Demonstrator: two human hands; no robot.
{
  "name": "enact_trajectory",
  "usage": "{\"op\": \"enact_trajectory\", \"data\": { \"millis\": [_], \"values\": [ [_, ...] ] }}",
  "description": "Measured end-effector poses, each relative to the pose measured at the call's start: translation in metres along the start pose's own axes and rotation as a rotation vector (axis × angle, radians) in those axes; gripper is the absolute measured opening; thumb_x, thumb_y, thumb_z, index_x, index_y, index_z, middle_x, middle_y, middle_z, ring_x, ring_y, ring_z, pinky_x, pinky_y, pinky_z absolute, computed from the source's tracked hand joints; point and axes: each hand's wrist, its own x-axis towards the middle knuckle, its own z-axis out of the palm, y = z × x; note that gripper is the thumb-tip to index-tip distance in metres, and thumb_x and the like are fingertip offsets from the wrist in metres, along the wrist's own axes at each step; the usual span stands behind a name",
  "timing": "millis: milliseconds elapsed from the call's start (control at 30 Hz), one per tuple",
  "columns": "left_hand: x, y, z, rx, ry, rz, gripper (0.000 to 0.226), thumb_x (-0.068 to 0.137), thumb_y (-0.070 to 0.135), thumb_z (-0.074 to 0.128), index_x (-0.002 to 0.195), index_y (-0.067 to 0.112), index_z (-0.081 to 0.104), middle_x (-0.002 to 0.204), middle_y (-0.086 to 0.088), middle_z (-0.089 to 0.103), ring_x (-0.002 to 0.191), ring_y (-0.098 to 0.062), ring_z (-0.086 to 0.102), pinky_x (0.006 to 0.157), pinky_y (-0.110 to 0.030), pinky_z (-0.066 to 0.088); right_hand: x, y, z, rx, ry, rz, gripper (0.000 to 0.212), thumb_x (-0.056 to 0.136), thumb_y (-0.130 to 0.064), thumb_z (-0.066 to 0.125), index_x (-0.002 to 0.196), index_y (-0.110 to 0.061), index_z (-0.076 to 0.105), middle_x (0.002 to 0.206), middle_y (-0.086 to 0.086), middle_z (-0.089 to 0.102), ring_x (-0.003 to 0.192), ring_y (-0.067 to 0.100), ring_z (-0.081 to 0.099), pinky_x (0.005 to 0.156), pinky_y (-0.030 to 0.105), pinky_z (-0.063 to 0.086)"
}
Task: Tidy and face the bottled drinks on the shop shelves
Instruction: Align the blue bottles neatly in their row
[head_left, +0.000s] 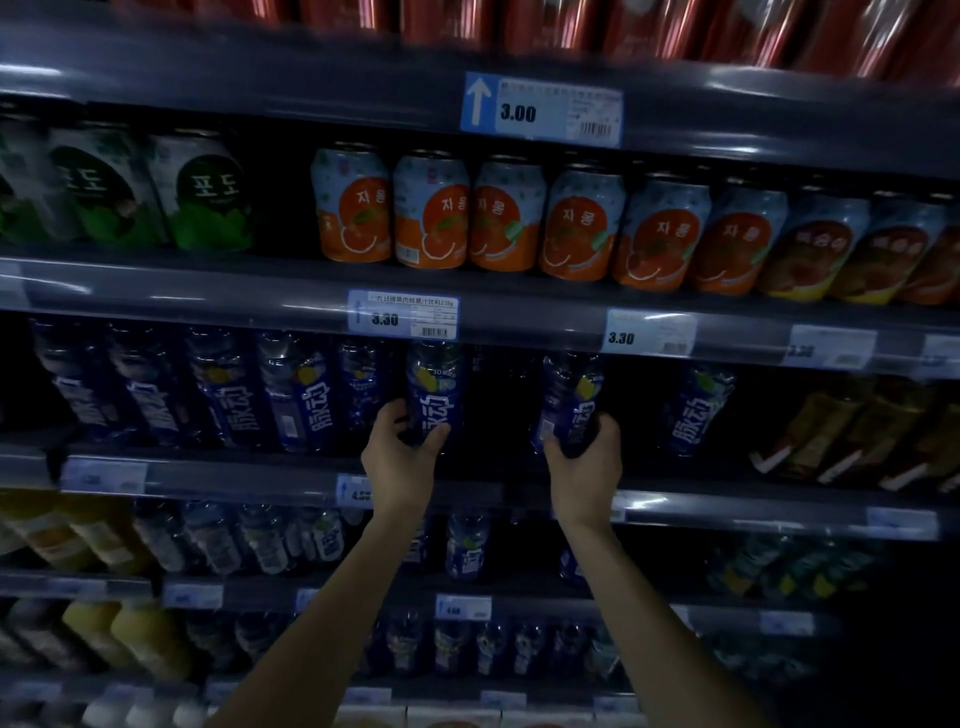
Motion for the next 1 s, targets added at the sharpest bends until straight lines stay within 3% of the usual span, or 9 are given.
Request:
{"op": "enact_trajectory", "data": {
  "millis": [167,267,367,500,600,700,800,900,1000],
  "values": [
    [0.003,0.0,0.001,0.048,-0.022,-0.015,0.071,0.078,0.039,0.075,0.138,0.015,0.047,0.126,-0.005,0.061,0.113,-0.02,0.058,0.079,-0.023,0.045,0.001,0.001,-0.001,0.042,-0.022,0.018,0.064,0.084,-0.021,0.073,0.136,-0.011,0.039,0.113,-0.003,0.058,0.096,0.008,0.057,0.077,0.0,0.038],
    [0.003,0.002,0.005,0.09,-0.048,0.007,0.074,0.077,0.042,0.075,0.139,0.012,0.047,0.125,-0.008,0.062,0.111,-0.022,0.059,0.079,-0.025,0.046,0.002,0.003,-0.001,0.031,-0.033,0.026,0.062,0.083,-0.023,0.074,0.134,-0.013,0.04,0.108,-0.005,0.059,0.094,0.008,0.059,0.076,0.002,0.04],
    [0.0,0.007,0.012,0.099,-0.072,0.013,0.075,0.077,0.042,0.075,0.139,0.012,0.046,0.125,-0.009,0.062,0.111,-0.022,0.059,0.079,-0.025,0.045,0.003,0.005,-0.002,0.015,-0.034,0.037,0.063,0.082,-0.024,0.075,0.133,-0.013,0.041,0.101,-0.014,0.054,0.083,-0.007,0.052,0.067,-0.008,0.032],
    [-0.006,0.013,0.022,0.088,-0.085,0.011,0.075,0.076,0.04,0.077,0.139,0.011,0.047,0.125,-0.009,0.062,0.111,-0.021,0.059,0.082,-0.027,0.047,0.004,0.003,-0.002,-0.003,-0.019,0.05,0.067,0.08,-0.03,0.077,0.134,-0.014,0.041,0.108,-0.01,0.048,0.088,-0.009,0.041,0.066,-0.01,0.028],
    [-0.009,0.016,0.03,0.092,-0.086,0.031,0.074,0.076,0.039,0.077,0.138,0.01,0.048,0.125,-0.008,0.061,0.11,-0.019,0.058,0.082,-0.024,0.046,0.003,0.001,-0.001,0.008,-0.004,0.051,0.067,0.078,-0.029,0.079,0.132,-0.013,0.043,0.105,-0.01,0.048,0.079,-0.007,0.043,0.065,-0.01,0.028],
    [-0.011,0.017,0.036,0.086,-0.11,0.02,0.075,0.076,0.039,0.077,0.138,0.01,0.047,0.126,-0.008,0.06,0.112,-0.018,0.057,0.082,-0.023,0.044,0.003,-0.001,-0.003,0.01,-0.006,0.05,0.066,0.078,-0.029,0.079,0.131,-0.013,0.043,0.107,-0.009,0.051,0.09,-0.003,0.046,0.067,-0.007,0.031],
    [-0.01,0.018,0.042,0.085,-0.135,0.02,0.077,0.075,0.039,0.078,0.139,0.011,0.047,0.131,-0.01,0.058,0.116,-0.018,0.056,0.084,-0.024,0.043,0.007,0.0,-0.005,0.027,-0.053,0.045,0.065,0.077,-0.031,0.079,0.129,-0.014,0.042,0.114,-0.001,0.06,0.098,0.01,0.058,0.079,0.009,0.042],
    [-0.01,0.017,0.044,0.079,-0.155,0.004,0.079,0.075,0.041,0.078,0.14,0.013,0.045,0.134,-0.009,0.056,0.119,-0.019,0.054,0.083,-0.024,0.043,0.01,0.0,-0.01,0.037,-0.119,0.026,0.068,0.079,-0.03,0.077,0.135,-0.014,0.041,0.121,0.003,0.06,0.109,0.015,0.058,0.094,0.027,0.048],
    [-0.008,0.015,0.045,0.04,-0.183,-0.03,0.081,0.074,0.041,0.079,0.141,0.014,0.043,0.137,-0.007,0.056,0.125,-0.02,0.052,0.087,-0.023,0.042,0.01,0.0,-0.012,0.028,-0.161,0.0,0.064,0.082,-0.028,0.075,0.136,-0.017,0.044,0.118,0.0,0.062,0.107,0.013,0.059,0.097,0.033,0.048]
  ]
}}
